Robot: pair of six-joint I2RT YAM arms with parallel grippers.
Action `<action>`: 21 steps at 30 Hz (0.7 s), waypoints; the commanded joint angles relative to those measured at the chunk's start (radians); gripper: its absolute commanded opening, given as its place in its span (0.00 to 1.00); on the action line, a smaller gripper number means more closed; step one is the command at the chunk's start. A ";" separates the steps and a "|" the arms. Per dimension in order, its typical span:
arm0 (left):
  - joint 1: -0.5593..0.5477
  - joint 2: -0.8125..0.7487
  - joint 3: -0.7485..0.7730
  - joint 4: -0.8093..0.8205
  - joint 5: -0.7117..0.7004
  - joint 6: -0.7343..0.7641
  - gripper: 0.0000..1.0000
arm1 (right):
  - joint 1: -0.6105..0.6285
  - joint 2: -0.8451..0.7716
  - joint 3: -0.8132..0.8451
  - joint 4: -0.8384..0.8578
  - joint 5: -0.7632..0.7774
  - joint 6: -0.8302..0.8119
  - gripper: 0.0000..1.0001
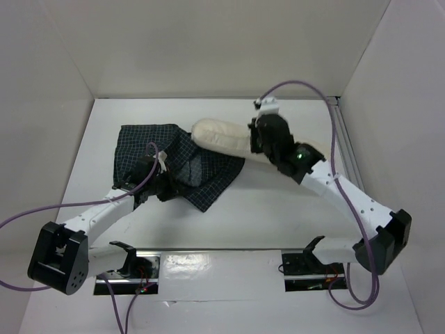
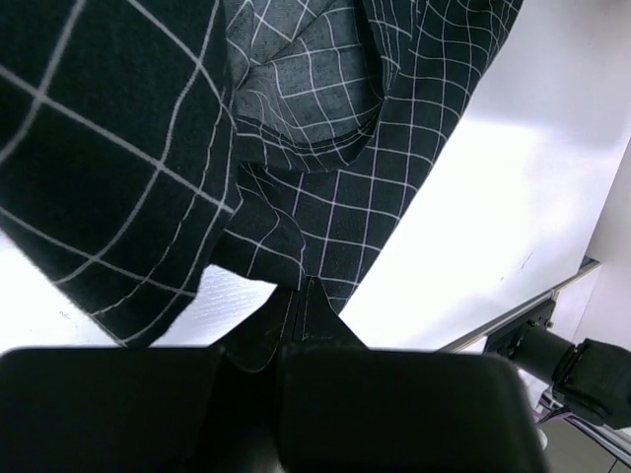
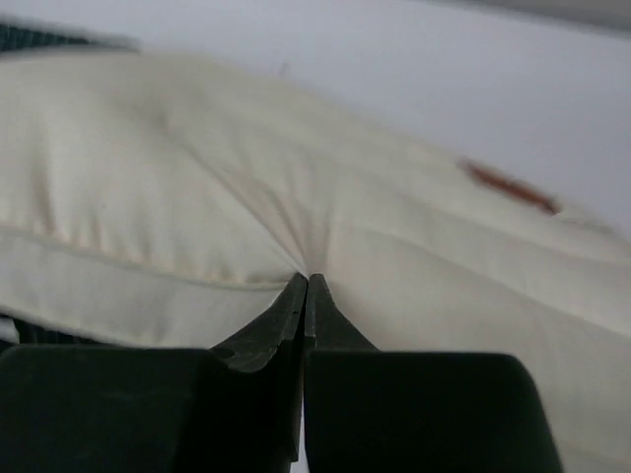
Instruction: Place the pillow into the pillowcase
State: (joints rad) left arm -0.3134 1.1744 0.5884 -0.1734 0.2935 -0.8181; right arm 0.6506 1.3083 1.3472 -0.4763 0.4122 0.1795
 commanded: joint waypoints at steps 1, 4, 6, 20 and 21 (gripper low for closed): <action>0.002 -0.009 0.011 0.002 0.015 -0.010 0.00 | 0.163 -0.086 -0.264 0.123 -0.038 0.118 0.00; 0.002 -0.030 0.001 -0.008 0.015 -0.010 0.00 | 0.304 -0.071 -0.474 0.183 -0.064 0.270 0.00; 0.002 -0.030 -0.010 -0.008 0.015 -0.019 0.00 | 0.360 -0.032 -0.540 0.194 -0.050 0.354 0.00; 0.002 -0.169 0.209 -0.342 -0.229 0.059 0.64 | 0.264 0.248 0.023 -0.077 -0.045 0.201 0.83; 0.002 -0.170 0.244 -0.374 -0.267 0.074 0.72 | 0.251 0.291 0.067 -0.100 -0.046 0.201 0.86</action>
State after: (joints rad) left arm -0.3153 1.0557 0.7078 -0.4332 0.1688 -0.7860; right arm 0.9375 1.4784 1.2968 -0.5022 0.3759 0.4206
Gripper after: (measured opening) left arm 0.679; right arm 0.845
